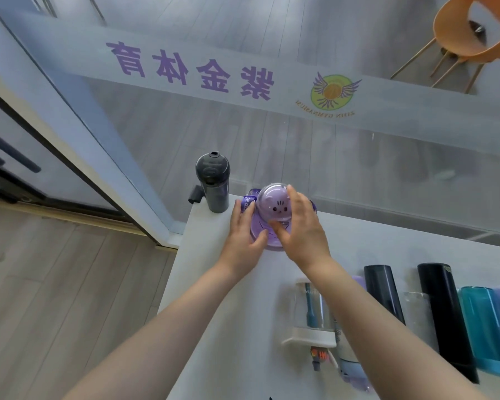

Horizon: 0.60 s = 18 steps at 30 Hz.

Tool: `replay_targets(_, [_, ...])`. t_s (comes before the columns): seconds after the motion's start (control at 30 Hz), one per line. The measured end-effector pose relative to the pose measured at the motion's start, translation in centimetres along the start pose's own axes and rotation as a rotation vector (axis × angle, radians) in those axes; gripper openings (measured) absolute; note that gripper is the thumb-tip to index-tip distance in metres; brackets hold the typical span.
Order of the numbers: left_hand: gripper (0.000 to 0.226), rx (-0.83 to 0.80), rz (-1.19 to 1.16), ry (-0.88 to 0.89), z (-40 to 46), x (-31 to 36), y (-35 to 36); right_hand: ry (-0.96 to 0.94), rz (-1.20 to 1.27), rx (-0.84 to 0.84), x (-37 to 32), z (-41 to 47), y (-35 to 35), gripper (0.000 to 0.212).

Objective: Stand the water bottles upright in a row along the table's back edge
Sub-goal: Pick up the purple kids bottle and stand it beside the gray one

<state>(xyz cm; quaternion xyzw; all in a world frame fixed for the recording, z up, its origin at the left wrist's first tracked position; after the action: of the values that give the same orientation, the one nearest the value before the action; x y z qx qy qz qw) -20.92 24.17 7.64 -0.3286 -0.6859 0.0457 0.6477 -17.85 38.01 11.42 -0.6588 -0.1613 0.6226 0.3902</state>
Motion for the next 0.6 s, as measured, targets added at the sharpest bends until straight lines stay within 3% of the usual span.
replay_targets(0.6, [0.064, 0.015, 0.111, 0.193, 4.1, 0.2, -1.1, -0.001, 0.056, 0.114, 0.0, 2.2, 0.3, 0.075])
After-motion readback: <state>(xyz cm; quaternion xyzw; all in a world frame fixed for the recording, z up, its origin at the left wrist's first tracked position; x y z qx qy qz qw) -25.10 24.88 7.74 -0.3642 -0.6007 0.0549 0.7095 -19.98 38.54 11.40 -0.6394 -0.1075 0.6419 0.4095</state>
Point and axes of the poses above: each hand's wrist, its own z-axis towards the middle knuckle, its own y-axis out of the palm, x = y × z, the point moved 10 cm from there along z, towards the middle knuckle, and after that the axes turned 7 degrees about z, right-handed, at the moved point
